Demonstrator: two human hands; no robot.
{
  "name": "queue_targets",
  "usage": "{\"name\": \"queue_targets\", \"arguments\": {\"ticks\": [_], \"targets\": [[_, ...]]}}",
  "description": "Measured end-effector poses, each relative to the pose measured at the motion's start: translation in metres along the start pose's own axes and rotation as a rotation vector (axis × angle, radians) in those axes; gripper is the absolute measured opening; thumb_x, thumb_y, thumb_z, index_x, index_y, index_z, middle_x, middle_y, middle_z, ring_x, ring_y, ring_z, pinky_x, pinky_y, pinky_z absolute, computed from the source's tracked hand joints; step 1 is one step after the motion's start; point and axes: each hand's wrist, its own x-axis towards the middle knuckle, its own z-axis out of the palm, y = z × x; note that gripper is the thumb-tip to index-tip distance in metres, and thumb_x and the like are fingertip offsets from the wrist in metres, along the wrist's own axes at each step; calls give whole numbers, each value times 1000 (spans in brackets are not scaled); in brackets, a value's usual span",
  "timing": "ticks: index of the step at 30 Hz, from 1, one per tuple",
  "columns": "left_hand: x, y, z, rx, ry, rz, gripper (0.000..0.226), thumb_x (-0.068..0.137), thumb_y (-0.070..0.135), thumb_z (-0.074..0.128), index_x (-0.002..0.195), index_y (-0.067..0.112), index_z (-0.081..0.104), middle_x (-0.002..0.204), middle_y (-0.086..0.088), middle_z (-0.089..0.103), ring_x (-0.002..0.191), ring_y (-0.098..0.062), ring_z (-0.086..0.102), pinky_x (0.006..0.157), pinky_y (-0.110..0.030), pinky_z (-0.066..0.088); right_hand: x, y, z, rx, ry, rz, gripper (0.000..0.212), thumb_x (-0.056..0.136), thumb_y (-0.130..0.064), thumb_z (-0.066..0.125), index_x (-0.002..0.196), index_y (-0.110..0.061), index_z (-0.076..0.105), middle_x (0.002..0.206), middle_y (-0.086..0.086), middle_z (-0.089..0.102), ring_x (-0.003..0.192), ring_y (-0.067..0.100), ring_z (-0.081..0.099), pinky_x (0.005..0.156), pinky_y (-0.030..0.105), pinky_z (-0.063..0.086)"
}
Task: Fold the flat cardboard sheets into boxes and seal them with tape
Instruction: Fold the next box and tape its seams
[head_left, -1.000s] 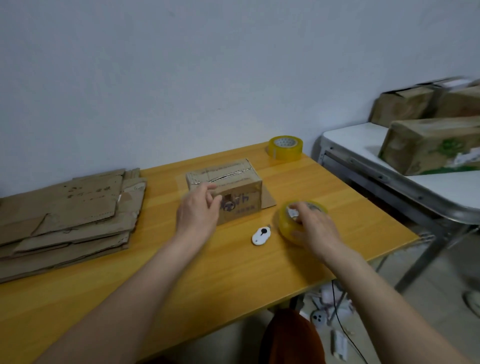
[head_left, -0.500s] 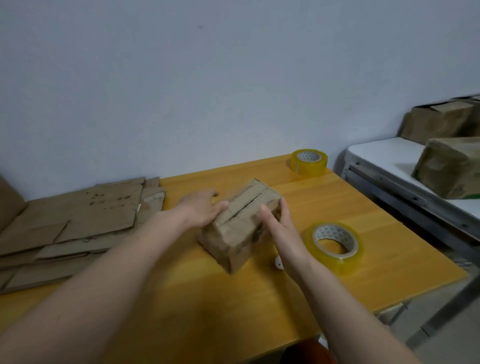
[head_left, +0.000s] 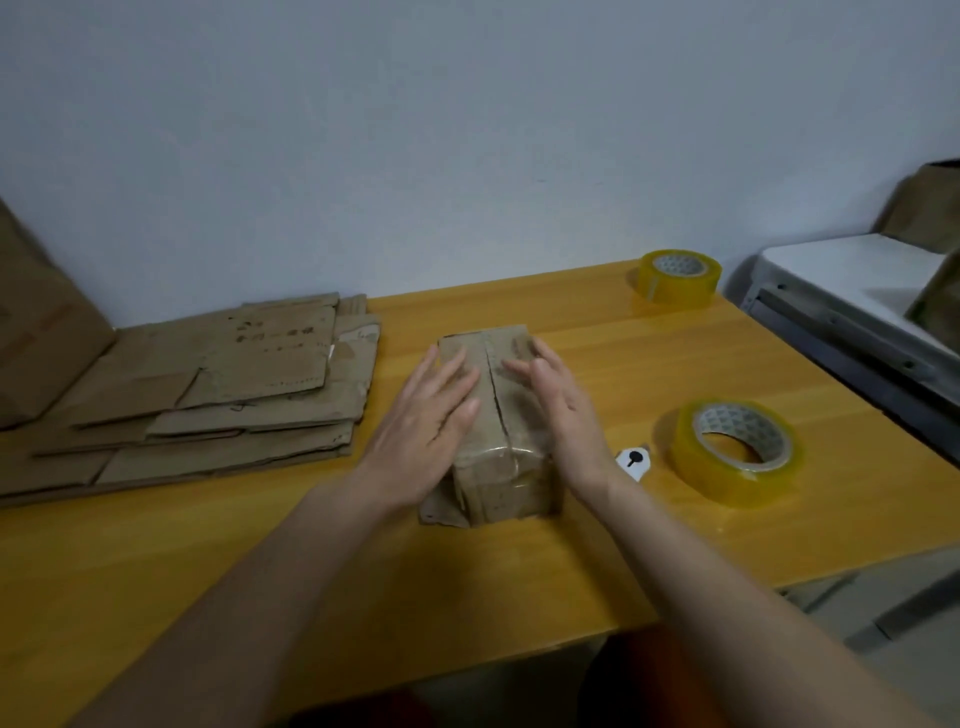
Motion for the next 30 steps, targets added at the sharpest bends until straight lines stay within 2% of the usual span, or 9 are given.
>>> {"name": "queue_targets", "arguments": {"ticks": [2, 4, 8, 12, 14, 17, 20, 25, 30], "targets": [[-3, -4, -1, -25, -55, 18, 77, 88, 74, 13, 150, 30, 22, 155, 22, 13, 145, 3, -3, 120, -40, 10, -7, 11, -8, -252, -83, -162, 49, 86, -59, 43, 117, -28, 64, 150, -10, 36, 137, 2, 31, 113, 28, 26], [-3, -7, -3, -29, -120, 2, 97, 74, 88, 14, 152, 31, 18, 158, 20, 11, 144, 4, -5, 119, -40, 10, -12, 18, -18, -428, -156, -261, 56, 84, -56, 49, 128, -23, 59, 150, -9, 35, 138, 7, 32, 113, 30, 27], [-4, -7, -9, -6, -200, -4, 108, 62, 93, 31, 152, 35, 13, 157, 25, 5, 142, 7, -11, 118, -43, 10, -8, 14, -31, -549, -246, -359, 59, 80, -41, 71, 131, -14, 57, 150, 1, 37, 138, 16, 36, 113, 40, 33], [-4, -9, -20, -41, -274, 8, 108, 57, 89, 45, 150, 39, 17, 149, 37, 2, 140, 12, -12, 116, -46, 9, -10, 4, -36, -527, -370, -281, 60, 80, -26, 74, 136, -24, 51, 155, -6, 25, 142, 6, 25, 115, 34, 30], [-4, -12, -26, -97, -313, 2, 103, 56, 87, 50, 147, 44, 25, 146, 42, 5, 138, 15, -10, 116, -47, 8, -10, 1, -40, -557, -432, -195, 71, 78, -32, 76, 141, -30, 44, 156, -15, 15, 142, 3, 19, 115, 36, 30], [0, -14, -33, -129, -350, 3, 93, 57, 85, 50, 140, 49, 33, 148, 39, 13, 140, 13, -5, 118, -48, 9, -10, -9, -27, -501, -361, -23, 92, 63, -67, 68, 144, -35, 38, 154, -26, 13, 139, -3, 20, 114, 36, 32], [1, -15, -27, -124, -265, 2, 91, 57, 83, 54, 138, 44, 40, 148, 34, 21, 143, 8, 1, 118, -50, 13, -14, -9, -12, -445, -234, -57, 84, 64, -57, 68, 140, -28, 46, 154, -17, 21, 138, -2, 24, 114, 34, 31], [-14, -18, 7, -153, 89, 109, 77, 65, 72, 64, 128, 30, 51, 147, 17, 37, 146, -3, 11, 114, -41, 21, -14, -4, -22, -375, -359, -77, 68, 77, -22, 75, 139, -19, 48, 155, -13, 18, 141, -3, 18, 116, 30, 28], [-18, -14, 25, -60, 107, 136, 110, 51, 68, 76, 139, 15, 36, 154, 2, 26, 148, -14, 0, 114, -57, 26, -10, -11, -25, -390, -441, -35, 72, 77, -11, 77, 140, -19, 45, 155, -12, 17, 140, -4, 18, 116, 32, 28]]}}
